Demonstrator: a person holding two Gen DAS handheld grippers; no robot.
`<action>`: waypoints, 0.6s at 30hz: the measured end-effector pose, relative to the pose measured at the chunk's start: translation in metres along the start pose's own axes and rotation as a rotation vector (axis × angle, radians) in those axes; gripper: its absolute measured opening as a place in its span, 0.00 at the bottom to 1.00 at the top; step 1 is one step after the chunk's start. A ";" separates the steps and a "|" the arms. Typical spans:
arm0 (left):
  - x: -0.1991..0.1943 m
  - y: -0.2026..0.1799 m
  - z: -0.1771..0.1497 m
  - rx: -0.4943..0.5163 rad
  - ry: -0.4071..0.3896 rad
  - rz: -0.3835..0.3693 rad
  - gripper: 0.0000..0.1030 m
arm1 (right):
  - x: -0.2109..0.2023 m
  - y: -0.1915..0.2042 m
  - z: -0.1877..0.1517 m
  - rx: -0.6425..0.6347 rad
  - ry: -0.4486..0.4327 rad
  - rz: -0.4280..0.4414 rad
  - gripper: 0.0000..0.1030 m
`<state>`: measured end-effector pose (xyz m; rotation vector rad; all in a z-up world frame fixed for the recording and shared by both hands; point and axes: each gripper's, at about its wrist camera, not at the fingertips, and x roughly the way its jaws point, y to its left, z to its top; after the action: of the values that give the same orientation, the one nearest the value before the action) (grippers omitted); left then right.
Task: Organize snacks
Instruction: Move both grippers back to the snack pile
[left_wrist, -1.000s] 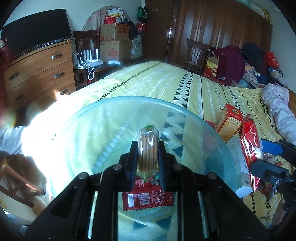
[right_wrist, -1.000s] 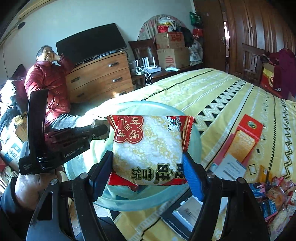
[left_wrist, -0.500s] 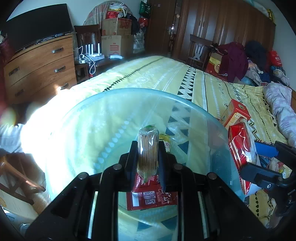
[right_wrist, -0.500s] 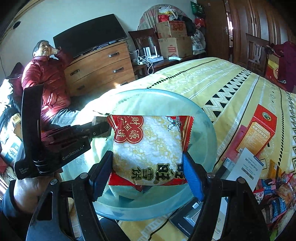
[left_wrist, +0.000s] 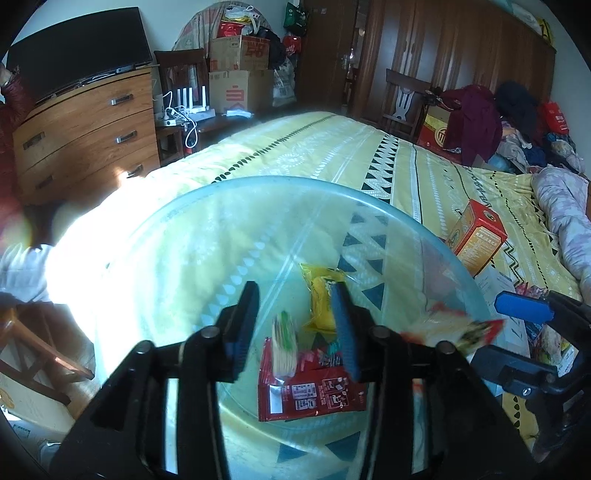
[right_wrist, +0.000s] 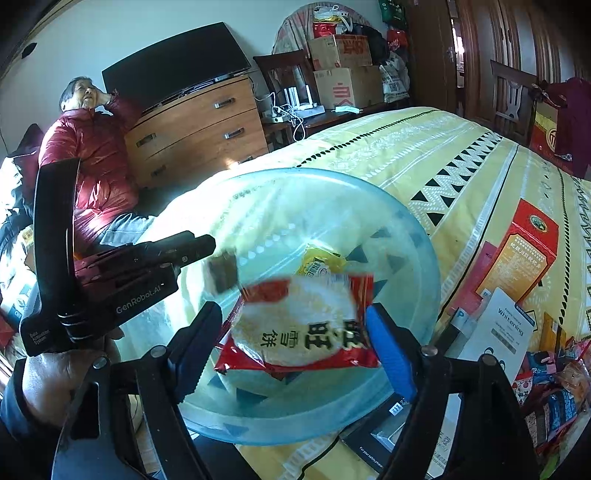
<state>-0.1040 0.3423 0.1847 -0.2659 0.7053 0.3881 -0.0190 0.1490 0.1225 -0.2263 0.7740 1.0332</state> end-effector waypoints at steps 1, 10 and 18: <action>-0.002 -0.001 0.000 0.003 -0.007 0.012 0.64 | -0.001 0.000 -0.001 0.001 -0.001 -0.002 0.85; -0.041 -0.037 0.002 0.015 -0.096 -0.039 0.81 | -0.097 -0.004 -0.035 -0.006 -0.257 -0.102 0.86; -0.108 -0.198 -0.041 0.286 -0.190 -0.333 1.00 | -0.213 -0.098 -0.171 0.206 -0.355 -0.415 0.97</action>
<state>-0.1167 0.1223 0.2480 -0.0706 0.5093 -0.0079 -0.0764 -0.1349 0.1252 -0.0195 0.4772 0.5725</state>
